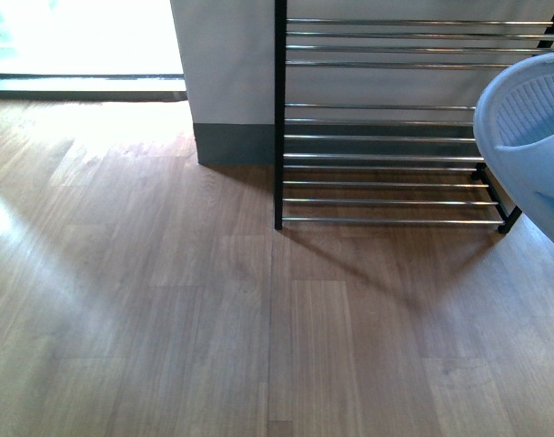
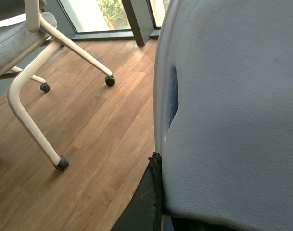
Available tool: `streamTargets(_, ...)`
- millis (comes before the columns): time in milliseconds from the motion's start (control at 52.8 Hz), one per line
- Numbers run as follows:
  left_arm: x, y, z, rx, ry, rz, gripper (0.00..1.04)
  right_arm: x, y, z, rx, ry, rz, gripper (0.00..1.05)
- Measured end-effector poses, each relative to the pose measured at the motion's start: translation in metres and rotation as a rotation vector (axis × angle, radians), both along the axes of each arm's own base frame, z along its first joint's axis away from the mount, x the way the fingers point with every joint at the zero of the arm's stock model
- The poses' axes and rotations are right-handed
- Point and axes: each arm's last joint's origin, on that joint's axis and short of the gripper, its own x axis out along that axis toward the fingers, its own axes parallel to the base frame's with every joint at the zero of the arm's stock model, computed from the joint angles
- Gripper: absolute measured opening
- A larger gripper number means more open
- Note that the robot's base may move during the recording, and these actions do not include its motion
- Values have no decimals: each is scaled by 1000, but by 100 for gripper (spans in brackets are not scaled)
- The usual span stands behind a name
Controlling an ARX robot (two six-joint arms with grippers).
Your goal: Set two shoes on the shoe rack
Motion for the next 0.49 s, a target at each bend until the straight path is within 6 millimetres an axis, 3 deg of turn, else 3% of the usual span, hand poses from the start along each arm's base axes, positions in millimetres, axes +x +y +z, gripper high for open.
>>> streamTargets(493, 0, 0, 0, -1, -1, -10, 2, 0, -1, 0, 1, 0, -12, 2)
